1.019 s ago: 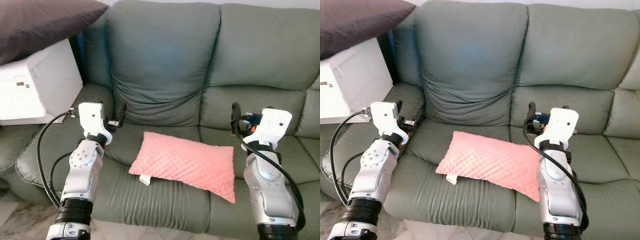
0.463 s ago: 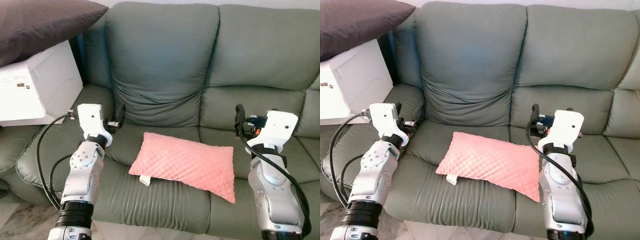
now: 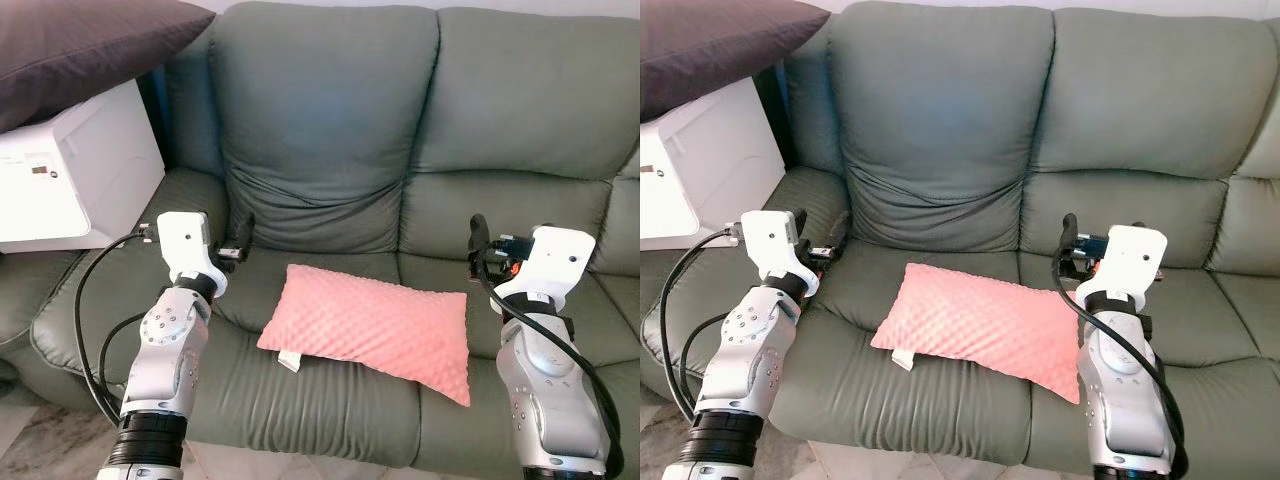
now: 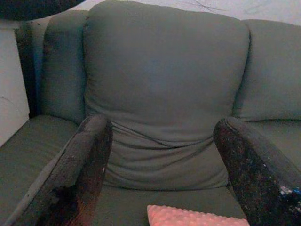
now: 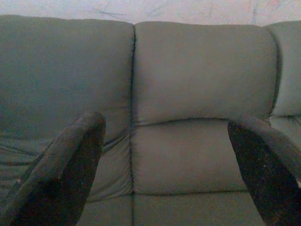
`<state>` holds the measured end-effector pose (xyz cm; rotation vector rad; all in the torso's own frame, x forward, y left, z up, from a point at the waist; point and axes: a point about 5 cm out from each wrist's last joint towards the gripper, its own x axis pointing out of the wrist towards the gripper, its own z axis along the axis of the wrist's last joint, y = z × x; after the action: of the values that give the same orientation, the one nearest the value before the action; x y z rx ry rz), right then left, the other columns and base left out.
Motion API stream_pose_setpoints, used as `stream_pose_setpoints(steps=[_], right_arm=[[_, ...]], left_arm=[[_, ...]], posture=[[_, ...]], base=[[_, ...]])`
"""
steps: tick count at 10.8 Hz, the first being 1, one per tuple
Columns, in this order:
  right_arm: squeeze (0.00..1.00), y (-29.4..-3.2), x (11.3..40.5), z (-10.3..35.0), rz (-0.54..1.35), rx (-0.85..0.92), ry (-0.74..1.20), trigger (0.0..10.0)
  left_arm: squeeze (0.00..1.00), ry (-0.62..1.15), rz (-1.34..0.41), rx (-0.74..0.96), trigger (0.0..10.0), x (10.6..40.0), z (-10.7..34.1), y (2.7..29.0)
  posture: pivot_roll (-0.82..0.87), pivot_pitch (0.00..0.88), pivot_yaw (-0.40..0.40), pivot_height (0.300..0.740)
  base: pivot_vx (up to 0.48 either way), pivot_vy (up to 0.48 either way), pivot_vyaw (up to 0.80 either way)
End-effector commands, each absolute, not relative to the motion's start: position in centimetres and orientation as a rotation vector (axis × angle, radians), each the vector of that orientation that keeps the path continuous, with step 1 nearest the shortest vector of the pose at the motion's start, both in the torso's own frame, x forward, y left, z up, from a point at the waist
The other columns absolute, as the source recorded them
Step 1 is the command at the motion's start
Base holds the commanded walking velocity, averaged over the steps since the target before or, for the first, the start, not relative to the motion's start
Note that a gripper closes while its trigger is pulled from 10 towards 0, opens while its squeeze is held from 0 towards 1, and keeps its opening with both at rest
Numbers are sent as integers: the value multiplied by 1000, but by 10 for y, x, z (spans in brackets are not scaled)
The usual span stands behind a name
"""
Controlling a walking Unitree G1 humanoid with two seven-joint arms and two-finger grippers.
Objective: Move the pillow to the sofa
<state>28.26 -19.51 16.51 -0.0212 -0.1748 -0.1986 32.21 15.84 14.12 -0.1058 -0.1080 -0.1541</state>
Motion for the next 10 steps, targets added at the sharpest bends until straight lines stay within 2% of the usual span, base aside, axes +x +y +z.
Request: stream_pose_setpoints(steps=[1, 4, 10], right_arm=[[0, -196, 281, 167, -201, -23, -174, 10000], [0, -205, 276, 151, -243, 7, -96, 10000], [0, -208, 272, 146, -253, 21, -66, 10000]], left_arm=[[0, -105, -149, -106, 10000, 321, 143, 159], [0, -74, -169, -103, 10000, 319, 136, 161], [0, -65, -176, -101, 10000, 318, 136, 160]], posture=[[-152, 80, 16, 740], [-154, 92, 16, 740], [-157, 111, 13, 740]], base=[[0, 0, 0], [0, 0, 0], [0, 0, 0]])
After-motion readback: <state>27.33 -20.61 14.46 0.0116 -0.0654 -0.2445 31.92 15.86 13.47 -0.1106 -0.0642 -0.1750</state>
